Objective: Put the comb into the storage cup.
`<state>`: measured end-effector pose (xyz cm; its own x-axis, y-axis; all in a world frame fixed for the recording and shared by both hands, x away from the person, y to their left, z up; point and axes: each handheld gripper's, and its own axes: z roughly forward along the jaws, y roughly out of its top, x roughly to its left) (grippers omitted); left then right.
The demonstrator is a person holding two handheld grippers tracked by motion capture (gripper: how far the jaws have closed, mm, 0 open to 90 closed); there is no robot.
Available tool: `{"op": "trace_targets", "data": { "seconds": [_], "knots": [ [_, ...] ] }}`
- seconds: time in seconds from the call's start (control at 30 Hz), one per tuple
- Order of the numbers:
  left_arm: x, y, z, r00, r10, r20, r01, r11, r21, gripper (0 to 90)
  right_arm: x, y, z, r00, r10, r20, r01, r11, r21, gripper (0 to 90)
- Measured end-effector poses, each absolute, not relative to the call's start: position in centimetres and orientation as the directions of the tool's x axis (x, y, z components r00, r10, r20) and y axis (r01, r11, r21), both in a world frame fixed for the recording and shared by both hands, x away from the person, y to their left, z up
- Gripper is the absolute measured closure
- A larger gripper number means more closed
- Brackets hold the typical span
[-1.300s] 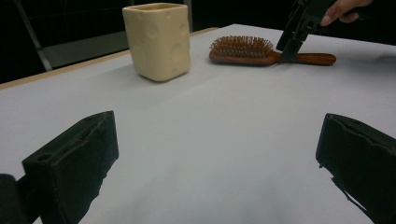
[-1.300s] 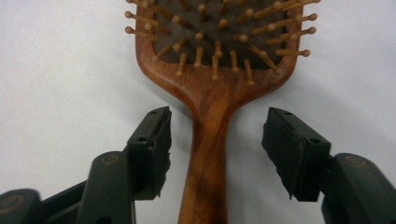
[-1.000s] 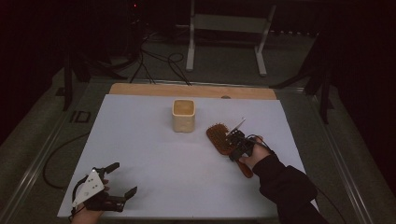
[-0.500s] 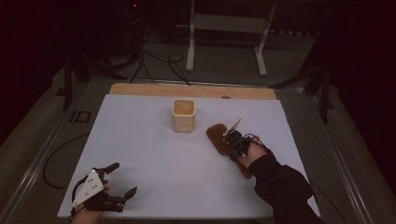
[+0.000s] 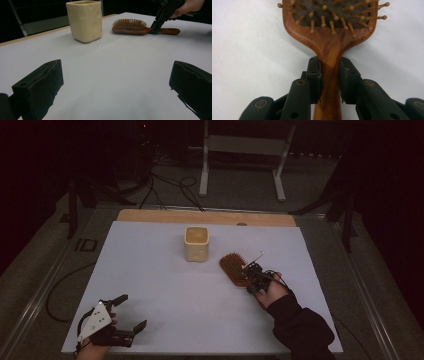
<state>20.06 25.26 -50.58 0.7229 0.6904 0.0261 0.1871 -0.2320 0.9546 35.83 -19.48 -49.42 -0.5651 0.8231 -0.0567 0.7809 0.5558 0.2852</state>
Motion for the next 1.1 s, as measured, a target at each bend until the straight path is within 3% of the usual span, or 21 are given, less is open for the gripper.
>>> {"op": "trace_targets", "data": {
  "seconds": [0.53, 1.1],
  "knots": [
    [20.1, 25.2, -50.7, 0.719, 0.694, 0.024, 0.193, -0.232, 0.954, 0.0, 34.6, -20.7, -49.7, -0.550, 0.833, -0.060, 0.733, 0.516, 0.442, 73.2],
    [20.3, 25.2, -50.8, 0.720, 0.694, 0.015, 0.202, -0.230, 0.952, 0.0, 33.2, -22.0, -47.1, -0.573, 0.819, -0.022, 0.629, 0.457, 0.628, 73.2]
  ]
}}
